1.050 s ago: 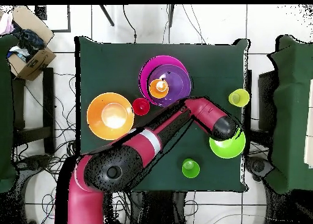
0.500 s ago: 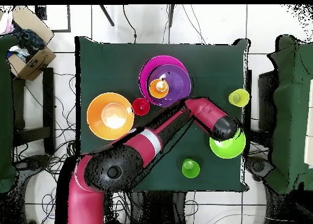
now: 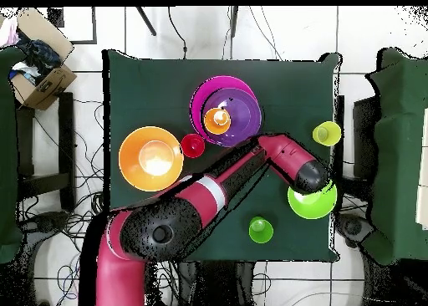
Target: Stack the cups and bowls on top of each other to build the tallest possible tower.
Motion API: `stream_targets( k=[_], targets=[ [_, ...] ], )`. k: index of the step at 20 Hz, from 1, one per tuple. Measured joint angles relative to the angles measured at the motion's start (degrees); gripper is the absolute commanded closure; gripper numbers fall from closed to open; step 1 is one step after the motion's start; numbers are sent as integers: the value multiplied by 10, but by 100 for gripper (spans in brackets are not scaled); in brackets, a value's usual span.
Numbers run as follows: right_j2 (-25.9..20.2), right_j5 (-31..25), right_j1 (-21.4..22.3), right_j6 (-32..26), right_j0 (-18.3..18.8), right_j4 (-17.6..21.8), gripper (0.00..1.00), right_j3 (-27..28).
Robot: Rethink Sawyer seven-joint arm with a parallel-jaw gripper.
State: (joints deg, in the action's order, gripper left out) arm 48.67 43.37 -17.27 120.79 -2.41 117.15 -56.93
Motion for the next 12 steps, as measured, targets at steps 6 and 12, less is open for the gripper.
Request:
stream_targets(
  k=[6, 12],
  targets=[
    [-5, 0, 6, 0, 9, -1, 0, -4],
    [-16, 0, 18, 0, 17, -2, 0, -13]
  ],
)
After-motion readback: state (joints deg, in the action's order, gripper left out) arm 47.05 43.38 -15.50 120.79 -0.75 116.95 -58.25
